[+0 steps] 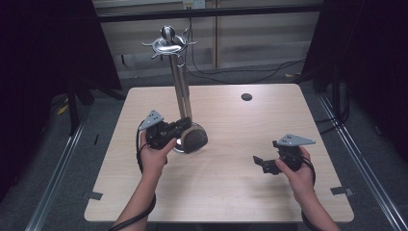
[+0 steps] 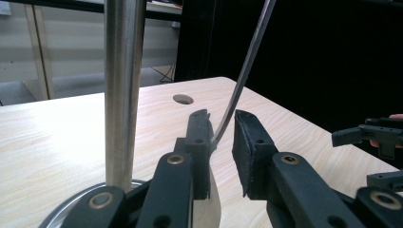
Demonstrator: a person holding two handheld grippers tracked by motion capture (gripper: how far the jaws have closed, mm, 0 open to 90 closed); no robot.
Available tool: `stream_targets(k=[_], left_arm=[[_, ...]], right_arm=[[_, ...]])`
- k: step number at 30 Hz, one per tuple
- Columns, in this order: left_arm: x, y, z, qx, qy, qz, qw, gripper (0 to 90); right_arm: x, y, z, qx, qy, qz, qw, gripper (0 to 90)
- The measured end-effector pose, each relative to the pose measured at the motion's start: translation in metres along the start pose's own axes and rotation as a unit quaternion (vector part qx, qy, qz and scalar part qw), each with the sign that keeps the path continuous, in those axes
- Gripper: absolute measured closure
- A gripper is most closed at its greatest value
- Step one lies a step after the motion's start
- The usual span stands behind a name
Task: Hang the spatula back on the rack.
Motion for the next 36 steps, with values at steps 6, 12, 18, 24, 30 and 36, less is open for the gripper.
stream_targets(k=[6,12,18,24,30,36], left_arm=[[-0.001,0.001,0.000,0.004,0.003,-0.007,1.0000,73.9],[-0.002,0.002,-0.003,0.003,0.001,-0.009,1.0000,64.1],[-0.008,0.002,-0.004,0.000,0.004,-0.005,1.0000,51.3],[-0.011,0.000,-0.004,0.012,0.013,0.006,0.9998,41.9],[-0.012,0.000,-0.006,0.012,0.020,0.013,0.9996,31.3],[-0.012,-0.006,-0.007,0.028,0.029,0.016,0.9991,26.9]], right_arm=[[-0.001,-0.002,-0.001,0.004,-0.002,-0.001,1.0000,1.9],[-0.001,-0.002,-0.001,0.005,0.000,0.000,1.0000,1.9],[-0.001,0.000,0.001,0.000,-0.002,-0.001,1.0000,1.9],[0.002,0.003,0.001,-0.003,0.000,0.002,1.0000,1.9],[0.002,0.002,0.001,-0.003,0.001,0.000,1.0000,1.9],[0.002,0.003,0.001,-0.005,0.000,0.001,1.0000,1.9]])
Point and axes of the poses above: each handheld gripper's, and its own axes: x roughly forward along the jaws, z roughly out of its top, y roughly to its left, the point moved 6 cm from there along x, roughly forward along the jaws, and after that the axes turned 3 degrees about x, right-handed, at the moved point
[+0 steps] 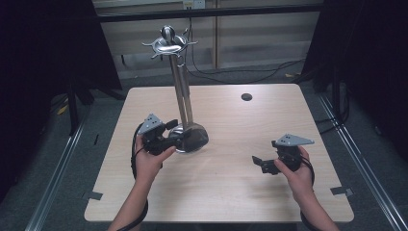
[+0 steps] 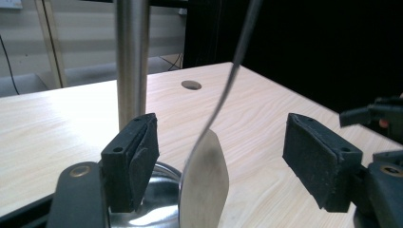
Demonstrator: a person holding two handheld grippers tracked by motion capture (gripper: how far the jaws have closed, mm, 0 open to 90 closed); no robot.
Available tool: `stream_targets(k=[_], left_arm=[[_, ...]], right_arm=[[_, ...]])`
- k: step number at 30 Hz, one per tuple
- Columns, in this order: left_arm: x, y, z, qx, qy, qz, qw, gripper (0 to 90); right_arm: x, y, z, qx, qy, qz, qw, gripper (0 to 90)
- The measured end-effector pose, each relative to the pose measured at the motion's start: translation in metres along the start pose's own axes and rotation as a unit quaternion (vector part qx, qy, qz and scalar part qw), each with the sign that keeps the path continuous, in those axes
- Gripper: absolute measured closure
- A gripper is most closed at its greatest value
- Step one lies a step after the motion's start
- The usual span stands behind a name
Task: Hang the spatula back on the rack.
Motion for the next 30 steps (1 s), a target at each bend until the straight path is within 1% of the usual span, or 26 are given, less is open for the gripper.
stream_targets(k=[1,3,6,7,8,9,11,13,14,15,16,17,18,19,20,21,22,23,24,25,27,28,29,30], left_arm=[[-0.001,-0.001,0.000,0.007,0.004,0.002,1.0000,26.1],[-0.001,-0.002,0.000,0.012,0.009,0.006,0.9999,25.1],[-0.003,-0.002,0.000,0.021,0.007,0.006,0.9997,23.1],[-0.004,-0.001,0.000,0.021,0.010,0.014,0.9996,22.2],[-0.004,-0.001,0.000,0.016,0.002,0.008,0.9998,21.3],[-0.005,0.000,-0.001,0.018,0.006,0.010,0.9998,20.5],[-0.007,0.002,-0.002,0.019,0.006,0.018,0.9996,18.5],[-0.008,0.001,-0.003,0.014,0.002,0.013,0.9998,16.7],[-0.009,0.001,-0.003,0.016,0.003,0.012,0.9998,15.9],[-0.010,0.002,-0.005,0.019,0.010,0.021,0.9996,15.3],[-0.010,0.002,-0.005,0.022,0.007,0.020,0.9995,14.7],[-0.012,0.002,-0.006,0.030,0.016,0.027,0.9990,14.2],[-0.012,0.001,-0.007,0.030,0.013,0.023,0.9992,13.9],[-0.013,0.001,-0.008,0.029,0.017,0.025,0.9991,13.9],[-0.014,0.001,-0.009,0.032,0.014,0.024,0.9991,13.5],[-0.014,0.001,-0.009,0.030,0.010,0.019,0.9993,13.0],[-0.015,0.001,-0.010,0.030,0.012,0.019,0.9993,12.8],[-0.015,0.001,-0.011,0.029,0.013,0.020,0.9993,12.5],[-0.017,0.002,-0.013,0.036,0.020,0.027,0.9988,12.2],[-0.017,0.001,-0.014,0.036,0.018,0.023,0.9989,11.9],[-0.018,0.001,-0.017,0.034,0.019,0.025,0.9989,11.2],[-0.019,0.002,-0.018,0.038,0.022,0.024,0.9987,11.0],[-0.020,0.001,-0.020,0.035,0.023,0.025,0.9988,10.7],[-0.021,0.001,-0.021,0.032,0.023,0.021,0.9990,10.5]], right_arm=[[0.000,0.000,0.000,-0.001,0.000,0.000,1.0000,1.9],[0.000,0.001,0.000,0.000,0.001,0.001,1.0000,1.9],[0.000,0.001,0.000,-0.001,0.002,0.001,1.0000,1.9],[0.000,0.001,0.000,0.001,0.002,0.000,1.0000,1.9],[0.000,0.001,0.000,0.001,0.002,0.000,1.0000,1.9],[0.000,0.001,0.000,0.001,0.002,0.000,1.0000,1.9],[0.000,0.001,0.000,0.000,0.002,0.001,1.0000,1.9],[0.000,0.001,0.000,-0.001,0.001,0.001,1.0000,1.9],[0.000,0.000,0.000,0.000,0.001,0.001,1.0000,1.9],[0.000,0.000,0.000,-0.001,0.001,0.000,1.0000,1.9],[0.000,0.000,0.000,-0.001,0.002,0.000,1.0000,1.9],[0.000,0.000,0.000,-0.001,0.001,0.000,1.0000,1.9],[0.000,0.000,0.000,-0.001,0.002,0.000,1.0000,1.9],[0.000,0.000,0.000,-0.001,0.002,0.000,1.0000,1.9],[0.000,0.000,0.000,-0.002,0.002,0.001,1.0000,1.9],[0.000,0.000,-0.001,-0.003,0.002,0.001,1.0000,1.9],[0.000,0.000,-0.001,-0.002,0.004,0.001,1.0000,1.9],[0.000,0.001,-0.001,-0.002,0.004,0.001,1.0000,1.9],[0.000,0.001,-0.001,-0.002,0.004,0.001,1.0000,1.9],[0.000,0.001,-0.001,-0.003,0.004,0.001,1.0000,1.9],[0.000,0.001,-0.001,-0.003,0.004,0.001,1.0000,1.9],[0.000,0.001,-0.001,-0.003,0.004,0.001,1.0000,1.9],[0.000,0.000,-0.001,-0.003,0.004,0.001,1.0000,1.9],[0.000,0.001,-0.001,0.000,0.004,0.000,1.0000,1.9]])
Point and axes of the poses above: each handheld gripper's, and its own axes: x roughly forward along the jaws, z roughly out of its top, y roughly to its left, the point moved 6 cm from there along x, roughly forward along the jaws, and after that the axes turned 3 degrees about x, right-handed, at the moved point
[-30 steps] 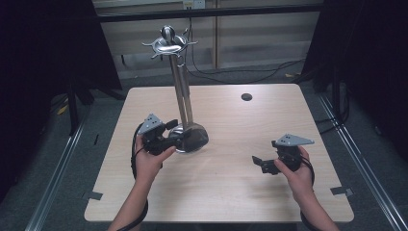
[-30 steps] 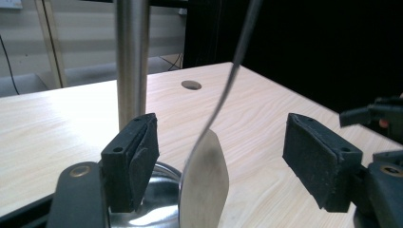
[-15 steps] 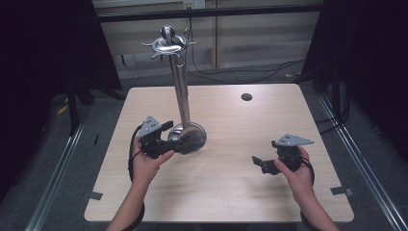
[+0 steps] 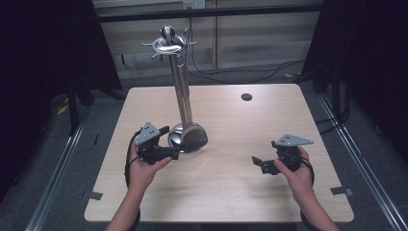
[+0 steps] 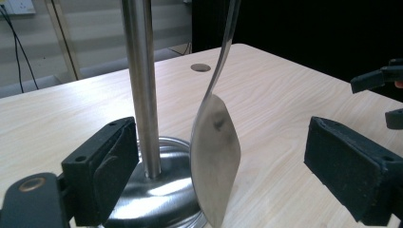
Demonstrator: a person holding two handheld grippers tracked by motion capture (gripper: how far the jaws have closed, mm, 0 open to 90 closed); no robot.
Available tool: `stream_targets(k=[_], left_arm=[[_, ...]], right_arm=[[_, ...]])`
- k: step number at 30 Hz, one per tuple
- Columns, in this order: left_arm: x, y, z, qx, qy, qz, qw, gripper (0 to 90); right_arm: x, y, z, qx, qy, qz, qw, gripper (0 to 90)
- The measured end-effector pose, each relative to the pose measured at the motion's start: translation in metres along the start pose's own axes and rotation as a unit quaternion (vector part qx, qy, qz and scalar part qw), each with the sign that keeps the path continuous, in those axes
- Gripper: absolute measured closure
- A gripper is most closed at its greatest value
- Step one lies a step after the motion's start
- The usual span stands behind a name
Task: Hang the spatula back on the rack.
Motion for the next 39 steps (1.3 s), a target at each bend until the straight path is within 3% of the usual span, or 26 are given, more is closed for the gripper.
stream_targets(k=[11,15,29,33,39], left_arm=[[-0.008,0.006,-0.019,-0.001,0.018,0.003,0.9998,8.3],[-0.010,0.009,-0.027,0.007,0.027,0.002,0.9996,7.4],[-0.017,0.018,-0.043,-0.004,0.036,0.008,0.9993,7.0],[-0.018,0.020,-0.050,-0.011,0.040,-0.001,0.9991,6.8],[-0.021,0.027,-0.057,-0.013,0.045,0.012,0.9988,6.9]], right_arm=[[0.000,0.000,0.000,0.000,0.001,-0.001,1.0000,1.9],[0.000,0.000,0.000,-0.002,0.001,0.000,1.0000,1.9],[-0.001,-0.001,0.002,-0.004,-0.002,-0.001,1.0000,1.9],[0.000,-0.001,0.001,-0.004,0.000,-0.001,1.0000,1.9],[0.002,0.001,0.001,-0.009,0.001,0.002,1.0000,1.9]])
Point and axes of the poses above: each handheld gripper's, and its own axes: x roughly forward along the jaws, z roughly out of its top, y roughly to its left, the point moved 6 cm from there along x, roughly forward along the jaws, and after that the axes turned 3 degrees about x, right-handed, at the moved point
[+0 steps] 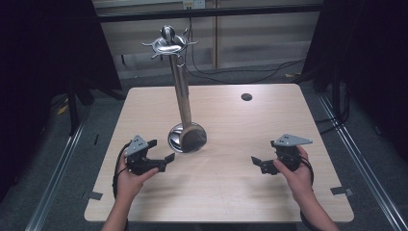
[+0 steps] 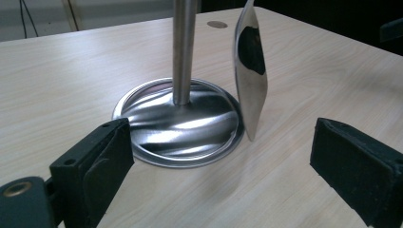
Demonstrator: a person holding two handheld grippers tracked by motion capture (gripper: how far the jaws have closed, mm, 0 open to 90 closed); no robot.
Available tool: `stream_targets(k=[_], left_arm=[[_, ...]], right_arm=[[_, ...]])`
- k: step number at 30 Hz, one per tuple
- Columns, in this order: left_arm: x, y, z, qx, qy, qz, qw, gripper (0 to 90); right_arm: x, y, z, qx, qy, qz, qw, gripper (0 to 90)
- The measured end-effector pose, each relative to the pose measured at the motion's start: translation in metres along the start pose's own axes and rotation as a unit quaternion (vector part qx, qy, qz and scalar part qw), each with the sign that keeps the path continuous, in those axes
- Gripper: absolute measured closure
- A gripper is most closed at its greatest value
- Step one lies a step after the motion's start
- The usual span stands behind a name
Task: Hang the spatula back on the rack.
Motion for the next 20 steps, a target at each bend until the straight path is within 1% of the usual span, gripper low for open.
stream_targets(k=[2,3,4,5,8,12,15,16,20], left_arm=[[0.000,0.002,-0.003,-0.001,0.004,0.003,1.0000,7.0],[0.000,0.004,-0.004,0.003,0.006,0.005,1.0000,7.0],[0.000,0.005,-0.006,-0.001,0.007,0.003,1.0000,7.0],[0.001,0.006,-0.007,-0.006,0.007,0.008,0.9999,7.0],[0.000,0.009,-0.012,-0.006,0.014,0.008,0.9998,7.0],[0.000,0.013,-0.016,-0.009,0.021,0.015,0.9996,7.1],[0.001,0.015,-0.019,-0.015,0.024,0.016,0.9995,7.1],[0.002,0.015,-0.020,-0.014,0.025,0.015,0.9995,7.1],[0.005,0.018,-0.024,-0.017,0.039,0.025,0.9988,7.3]], right_arm=[[0.000,0.000,-0.001,-0.001,0.002,0.000,1.0000,1.9],[0.000,0.000,-0.001,-0.001,0.003,0.000,1.0000,1.9],[0.001,0.000,-0.001,-0.001,0.004,-0.002,1.0000,1.9],[0.001,-0.001,-0.002,-0.003,0.005,-0.003,1.0000,1.9],[0.002,-0.003,-0.004,-0.003,0.006,-0.003,1.0000,1.9],[0.004,-0.004,-0.007,-0.002,0.010,-0.004,0.9999,1.9],[0.004,-0.004,-0.008,-0.003,0.014,-0.005,0.9999,1.9],[0.005,-0.004,-0.009,-0.003,0.016,-0.005,0.9999,1.9],[0.005,-0.005,-0.013,-0.006,0.024,-0.002,0.9997,1.9]])
Point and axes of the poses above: each handheld gripper's, and its own axes: x roughly forward along the jaws, z roughly out of its top, y roughly to its left, the point moved 6 cm from there along x, roughly forward along the jaws, and after that the axes turned 3 degrees about x, right-handed, at the moved point
